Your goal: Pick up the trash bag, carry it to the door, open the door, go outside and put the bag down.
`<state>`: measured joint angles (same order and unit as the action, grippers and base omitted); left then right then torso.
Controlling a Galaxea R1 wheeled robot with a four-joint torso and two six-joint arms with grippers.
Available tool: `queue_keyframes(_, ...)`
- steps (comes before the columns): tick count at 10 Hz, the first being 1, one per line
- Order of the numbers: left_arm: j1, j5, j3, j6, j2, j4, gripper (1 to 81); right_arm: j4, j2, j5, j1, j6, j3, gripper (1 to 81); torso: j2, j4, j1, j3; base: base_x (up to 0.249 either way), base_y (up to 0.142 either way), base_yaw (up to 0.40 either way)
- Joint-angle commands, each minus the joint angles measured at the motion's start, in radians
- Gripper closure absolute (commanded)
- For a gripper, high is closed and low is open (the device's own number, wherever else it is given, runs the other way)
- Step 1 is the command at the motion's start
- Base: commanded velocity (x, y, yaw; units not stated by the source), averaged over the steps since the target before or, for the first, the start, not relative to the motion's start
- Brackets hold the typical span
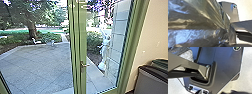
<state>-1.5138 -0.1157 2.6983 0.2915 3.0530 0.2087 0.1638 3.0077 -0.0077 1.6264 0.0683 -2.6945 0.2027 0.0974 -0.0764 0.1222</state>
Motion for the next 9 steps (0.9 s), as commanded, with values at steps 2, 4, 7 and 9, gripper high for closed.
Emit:
queue_keyframes(2,0.04,-0.074,-0.005,0.011,0.006,-0.012,81.1,0.0,-0.002,-0.055,-0.038,0.001,-0.008,1.0,0.0,0.0,0.0,0.0,0.151,-0.073,0.0)
queue_keyframes(4,0.04,-0.074,-0.005,0.011,0.006,-0.012,81.1,0.003,0.0,-0.055,-0.039,0.001,-0.008,1.0,0.0,0.0,0.0,0.0,0.151,-0.073,0.0)
queue_keyframes(7,0.04,-0.074,-0.006,0.009,0.006,-0.011,81.1,0.003,0.001,-0.055,-0.041,0.001,-0.008,1.0,0.0,0.0,0.0,0.0,0.152,-0.073,0.0)
queue_keyframes(9,0.04,-0.074,-0.005,0.009,0.006,-0.011,81.1,0.003,0.001,-0.055,-0.042,0.001,-0.008,1.0,0.0,0.0,0.0,0.0,0.145,0.0,0.0)
